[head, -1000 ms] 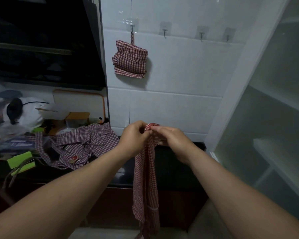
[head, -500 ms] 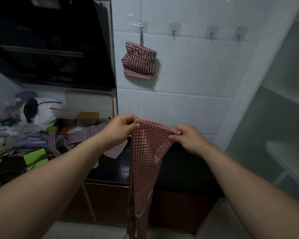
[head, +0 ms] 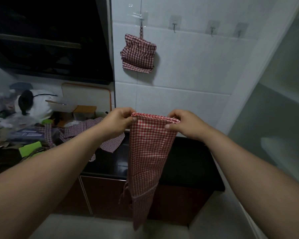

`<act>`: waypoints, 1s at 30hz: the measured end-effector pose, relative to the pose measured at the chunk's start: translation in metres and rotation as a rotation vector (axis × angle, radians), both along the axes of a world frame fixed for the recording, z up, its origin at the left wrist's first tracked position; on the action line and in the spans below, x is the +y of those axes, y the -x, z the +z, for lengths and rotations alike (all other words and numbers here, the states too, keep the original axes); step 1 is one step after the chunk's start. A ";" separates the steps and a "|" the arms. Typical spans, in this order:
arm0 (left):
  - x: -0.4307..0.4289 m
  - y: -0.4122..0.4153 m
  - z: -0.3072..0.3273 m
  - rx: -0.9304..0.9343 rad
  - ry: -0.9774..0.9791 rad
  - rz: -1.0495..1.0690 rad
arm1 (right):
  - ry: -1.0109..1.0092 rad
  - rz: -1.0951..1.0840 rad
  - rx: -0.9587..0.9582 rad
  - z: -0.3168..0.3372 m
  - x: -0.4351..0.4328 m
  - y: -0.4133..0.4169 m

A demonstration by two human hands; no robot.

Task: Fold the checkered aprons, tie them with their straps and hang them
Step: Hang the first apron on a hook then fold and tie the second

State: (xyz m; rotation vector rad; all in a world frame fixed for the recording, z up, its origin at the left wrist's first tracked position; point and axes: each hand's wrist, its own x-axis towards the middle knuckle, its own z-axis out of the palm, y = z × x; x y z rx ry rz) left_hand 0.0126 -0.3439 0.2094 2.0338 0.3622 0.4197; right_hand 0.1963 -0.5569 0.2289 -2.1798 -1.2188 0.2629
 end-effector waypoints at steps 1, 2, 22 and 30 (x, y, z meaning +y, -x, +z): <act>-0.003 -0.002 0.001 -0.002 -0.003 -0.020 | 0.062 0.023 -0.060 0.005 0.003 0.004; -0.006 -0.004 0.003 -0.008 -0.006 -0.040 | 0.111 0.043 -0.130 0.009 0.008 0.008; -0.016 0.026 -0.131 0.158 0.228 -0.145 | 0.176 0.177 -0.457 0.093 0.045 0.027; -0.004 0.032 -0.203 0.284 0.124 -0.125 | 0.152 0.051 -0.371 0.087 0.043 -0.001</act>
